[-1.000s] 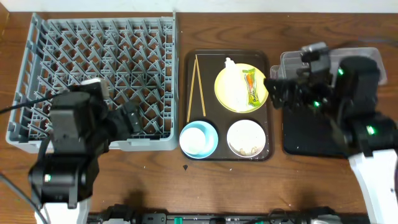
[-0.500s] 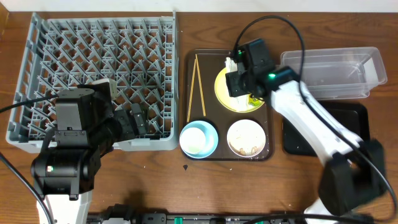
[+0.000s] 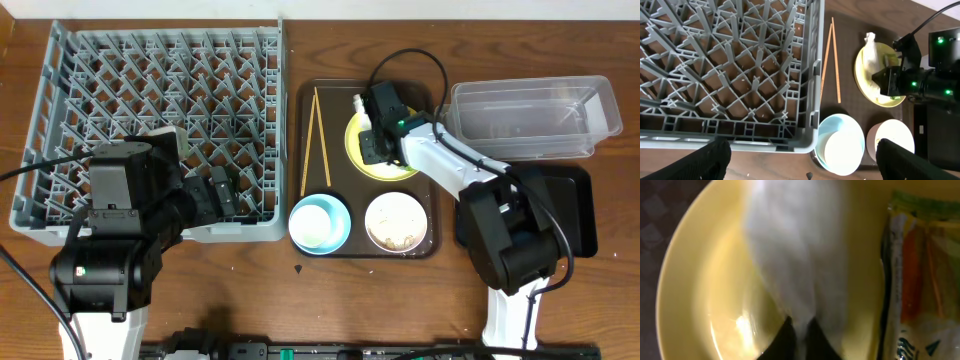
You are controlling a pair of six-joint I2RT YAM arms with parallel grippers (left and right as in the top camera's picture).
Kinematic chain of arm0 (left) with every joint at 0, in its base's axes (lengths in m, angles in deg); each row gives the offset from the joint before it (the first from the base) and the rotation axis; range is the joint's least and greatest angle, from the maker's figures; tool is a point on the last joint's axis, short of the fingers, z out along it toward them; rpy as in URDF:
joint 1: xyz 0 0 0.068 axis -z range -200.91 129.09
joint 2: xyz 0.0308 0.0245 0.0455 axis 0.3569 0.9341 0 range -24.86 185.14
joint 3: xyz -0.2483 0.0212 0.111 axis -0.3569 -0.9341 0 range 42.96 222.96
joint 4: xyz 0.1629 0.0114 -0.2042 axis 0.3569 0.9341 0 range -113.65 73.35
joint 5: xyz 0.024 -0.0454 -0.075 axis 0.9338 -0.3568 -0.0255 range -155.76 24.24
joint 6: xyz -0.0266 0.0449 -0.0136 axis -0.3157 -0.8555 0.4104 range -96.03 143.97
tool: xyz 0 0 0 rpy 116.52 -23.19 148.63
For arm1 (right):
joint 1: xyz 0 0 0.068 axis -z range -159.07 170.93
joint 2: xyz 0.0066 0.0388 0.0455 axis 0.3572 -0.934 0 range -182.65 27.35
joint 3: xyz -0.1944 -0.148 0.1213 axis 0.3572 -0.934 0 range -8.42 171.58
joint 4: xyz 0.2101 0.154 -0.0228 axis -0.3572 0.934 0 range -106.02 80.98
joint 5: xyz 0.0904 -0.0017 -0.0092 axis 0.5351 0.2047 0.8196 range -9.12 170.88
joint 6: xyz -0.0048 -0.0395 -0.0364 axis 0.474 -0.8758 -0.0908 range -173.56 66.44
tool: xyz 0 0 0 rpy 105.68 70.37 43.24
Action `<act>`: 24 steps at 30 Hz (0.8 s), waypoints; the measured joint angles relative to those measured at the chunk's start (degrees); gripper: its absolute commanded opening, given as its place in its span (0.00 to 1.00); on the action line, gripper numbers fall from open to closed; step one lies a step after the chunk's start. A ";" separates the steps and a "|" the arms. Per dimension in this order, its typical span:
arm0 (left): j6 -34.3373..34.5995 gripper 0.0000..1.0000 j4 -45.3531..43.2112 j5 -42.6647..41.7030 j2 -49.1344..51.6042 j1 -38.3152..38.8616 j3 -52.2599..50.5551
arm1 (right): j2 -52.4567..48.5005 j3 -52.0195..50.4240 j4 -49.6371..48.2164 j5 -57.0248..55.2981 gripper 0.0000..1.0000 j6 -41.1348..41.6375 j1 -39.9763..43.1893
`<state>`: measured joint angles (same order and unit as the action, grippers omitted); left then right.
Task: Sort waste into correct bins and load items into the dishwasher
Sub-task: 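Carry the tissue to the clear plastic bin and release it, then return the right gripper to the plate and grasp the green snack wrapper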
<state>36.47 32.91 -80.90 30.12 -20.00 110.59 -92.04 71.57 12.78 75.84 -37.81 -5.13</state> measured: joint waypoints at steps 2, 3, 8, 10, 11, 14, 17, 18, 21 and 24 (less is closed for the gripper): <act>0.00 0.93 0.00 0.00 0.00 0.00 0.00 | 0.44 0.00 0.79 0.31 0.01 0.74 0.00; -0.02 0.93 0.00 0.00 0.00 0.00 0.00 | 1.03 0.00 1.27 0.92 0.01 1.18 0.17; -0.02 0.93 -0.02 0.00 0.00 0.00 0.00 | 11.76 -0.33 2.47 4.79 0.01 2.80 2.86; 0.00 0.93 0.00 0.02 0.00 0.00 0.00 | 20.11 -0.15 2.86 5.29 0.01 4.66 5.97; -0.02 0.93 -0.02 0.02 0.00 0.00 0.00 | 23.39 0.13 3.50 4.92 0.01 5.75 7.63; 0.00 0.93 0.00 0.00 0.00 0.00 0.00 | 29.94 1.38 7.26 1.20 0.01 11.30 14.64; -0.02 0.93 0.00 0.00 0.00 0.00 0.00 | 29.49 1.38 9.70 -1.46 0.01 15.96 19.30; 0.00 0.93 0.00 0.00 0.00 0.00 0.00 | 28.35 1.27 10.03 -2.36 0.01 17.55 20.96; 0.00 0.93 0.00 0.00 0.00 0.00 0.00 | 24.02 1.05 9.97 -3.67 0.30 21.00 24.17; 0.00 0.93 0.02 0.00 0.00 0.00 0.00 | 18.45 0.72 5.79 -4.09 0.58 22.51 25.33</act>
<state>36.47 32.93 -80.90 30.12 -20.00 110.59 -73.59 72.29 18.57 71.76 -15.30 20.20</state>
